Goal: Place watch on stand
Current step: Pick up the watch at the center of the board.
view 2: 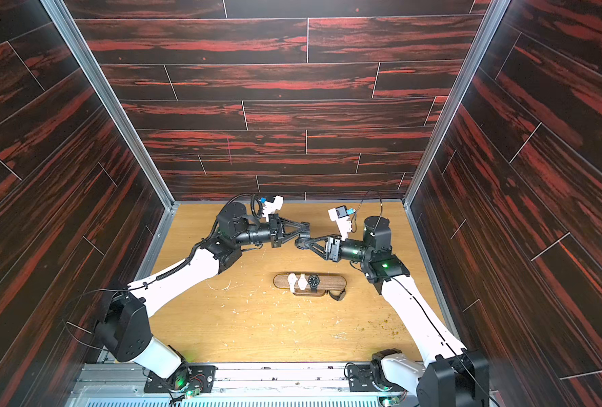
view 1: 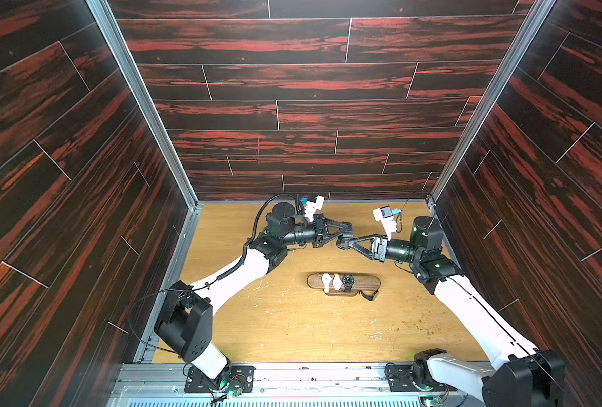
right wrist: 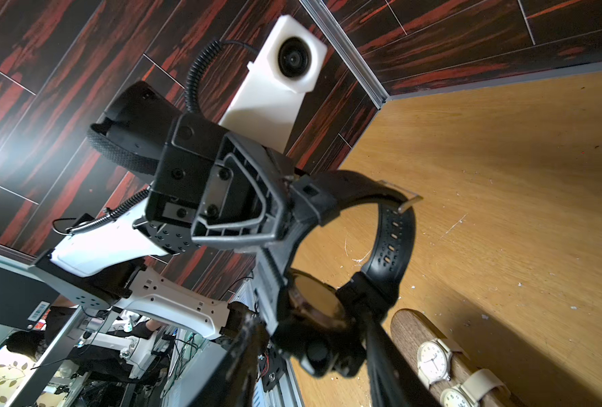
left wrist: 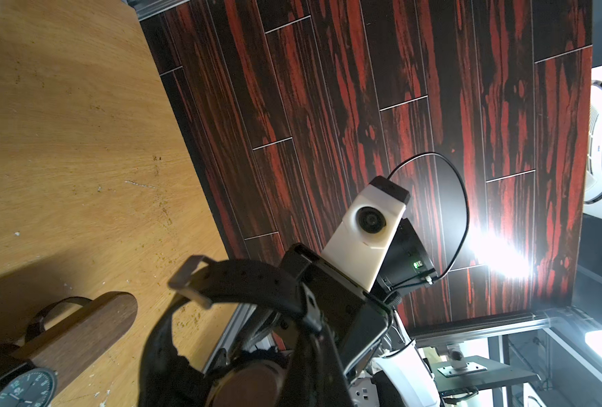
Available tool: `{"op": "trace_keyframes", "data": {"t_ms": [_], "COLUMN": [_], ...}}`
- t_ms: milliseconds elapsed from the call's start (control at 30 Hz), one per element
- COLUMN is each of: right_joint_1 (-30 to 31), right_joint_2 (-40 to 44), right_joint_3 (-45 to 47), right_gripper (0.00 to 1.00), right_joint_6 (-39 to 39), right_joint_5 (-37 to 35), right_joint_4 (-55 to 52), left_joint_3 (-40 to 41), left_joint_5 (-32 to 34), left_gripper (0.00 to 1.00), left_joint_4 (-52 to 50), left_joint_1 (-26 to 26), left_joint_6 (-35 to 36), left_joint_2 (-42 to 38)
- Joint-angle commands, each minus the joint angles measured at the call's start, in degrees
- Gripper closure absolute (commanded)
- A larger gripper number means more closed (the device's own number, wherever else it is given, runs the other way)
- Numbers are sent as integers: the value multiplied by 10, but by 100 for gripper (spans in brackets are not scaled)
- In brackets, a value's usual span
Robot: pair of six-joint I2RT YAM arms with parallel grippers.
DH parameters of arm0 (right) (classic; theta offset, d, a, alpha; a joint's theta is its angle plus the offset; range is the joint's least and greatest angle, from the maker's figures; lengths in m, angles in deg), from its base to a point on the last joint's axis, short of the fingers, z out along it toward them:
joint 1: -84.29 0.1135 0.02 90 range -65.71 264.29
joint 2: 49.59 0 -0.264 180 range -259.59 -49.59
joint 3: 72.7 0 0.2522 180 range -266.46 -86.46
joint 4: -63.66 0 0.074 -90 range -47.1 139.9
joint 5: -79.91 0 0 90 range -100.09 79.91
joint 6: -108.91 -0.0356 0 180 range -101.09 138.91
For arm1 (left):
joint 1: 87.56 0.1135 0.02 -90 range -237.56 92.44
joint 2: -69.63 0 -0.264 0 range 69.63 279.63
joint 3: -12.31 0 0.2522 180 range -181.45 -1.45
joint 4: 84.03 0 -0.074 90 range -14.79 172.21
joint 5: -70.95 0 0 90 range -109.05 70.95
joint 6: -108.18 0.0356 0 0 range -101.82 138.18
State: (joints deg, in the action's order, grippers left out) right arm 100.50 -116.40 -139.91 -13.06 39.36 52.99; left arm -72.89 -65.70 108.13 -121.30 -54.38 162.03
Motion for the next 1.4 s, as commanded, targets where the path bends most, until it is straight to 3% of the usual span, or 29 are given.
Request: {"op": "trace_keyframes", "data": {"t_ms": [0, 367, 667, 933, 1000, 1167, 1367], "right_joint_1": [-1, 16, 20, 24, 25, 28, 31], "right_joint_2": [7, -2, -7, -9, -10, -10, -18], "right_joint_3": [4, -7, -15, -16, -17, -21, -30], "right_gripper": [49, 51, 63, 79, 77, 62, 59], "right_joint_6": [-20, -22, -41, -53, -54, -56, -60], "right_joint_5": [28, 36, 50, 56, 58, 54, 54], "right_joint_4": [38, 43, 57, 68, 70, 68, 74], "left_joint_3": [-19, -24, -20, -14, -12, -10, -8], "left_joint_5": [-10, -13, -13, -15, -15, -15, -15], "left_gripper": [100, 100, 100, 100, 100, 100, 100], "left_joint_4": [42, 58, 61, 70, 71, 75, 80], "left_joint_1": [2, 3, 3, 3, 3, 3, 3], "left_joint_6": [-12, -28, -29, -36, -36, -39, -44], "left_joint_2": [10, 27, 30, 30, 29, 29, 29]}}
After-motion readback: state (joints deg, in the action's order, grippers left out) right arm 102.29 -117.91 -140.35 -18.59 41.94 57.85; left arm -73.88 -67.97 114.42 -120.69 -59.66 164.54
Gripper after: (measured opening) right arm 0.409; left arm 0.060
